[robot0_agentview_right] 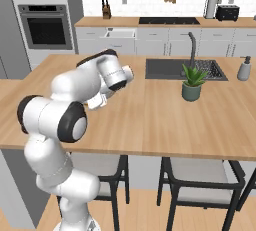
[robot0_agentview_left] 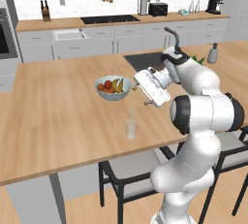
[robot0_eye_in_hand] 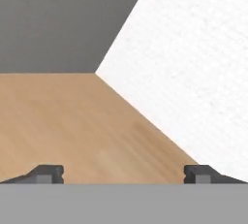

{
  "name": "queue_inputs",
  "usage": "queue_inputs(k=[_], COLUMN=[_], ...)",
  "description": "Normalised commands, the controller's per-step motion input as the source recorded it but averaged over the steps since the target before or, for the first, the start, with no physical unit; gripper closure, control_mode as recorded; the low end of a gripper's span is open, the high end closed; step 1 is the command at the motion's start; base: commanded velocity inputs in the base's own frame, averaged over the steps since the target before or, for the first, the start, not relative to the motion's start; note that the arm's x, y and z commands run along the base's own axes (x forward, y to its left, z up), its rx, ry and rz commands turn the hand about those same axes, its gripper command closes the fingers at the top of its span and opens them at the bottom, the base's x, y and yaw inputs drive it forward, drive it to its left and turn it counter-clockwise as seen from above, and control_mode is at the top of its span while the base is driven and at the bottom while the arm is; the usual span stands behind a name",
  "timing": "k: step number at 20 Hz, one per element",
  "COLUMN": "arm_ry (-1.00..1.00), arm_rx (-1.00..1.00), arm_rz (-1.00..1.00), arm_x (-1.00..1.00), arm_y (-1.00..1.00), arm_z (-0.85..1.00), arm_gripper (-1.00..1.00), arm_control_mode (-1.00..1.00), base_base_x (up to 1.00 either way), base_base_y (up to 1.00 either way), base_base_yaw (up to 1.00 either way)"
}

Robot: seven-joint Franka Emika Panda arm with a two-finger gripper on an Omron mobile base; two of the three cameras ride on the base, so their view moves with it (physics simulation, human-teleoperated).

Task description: Take a straw from the drawer in front and place it inside the glass cup on the dining counter.

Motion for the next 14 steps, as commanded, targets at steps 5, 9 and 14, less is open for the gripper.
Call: queue_inputs(k=[5,9,14], arm_ry=[-0.75,-0.68,-0.47], arm_rx=[-0.36,-0.38,-0.35], arm_rz=[0.00,0.00,0.00], arm_x=[-1.00,-1.00,-0.85], arm_y=[0.10,0.32,0.44], arm_z=[0.25,0.09,0.00], arm_gripper=[-1.00,-1.00,-1.00], arm_control_mode=[-1.00,-1.00,-1.00], base_base_x=[0.00,0.00,0.00], base_base_y=[0.00,0.00,0.00], base_base_yaw=[0.00,0.00,0.00])
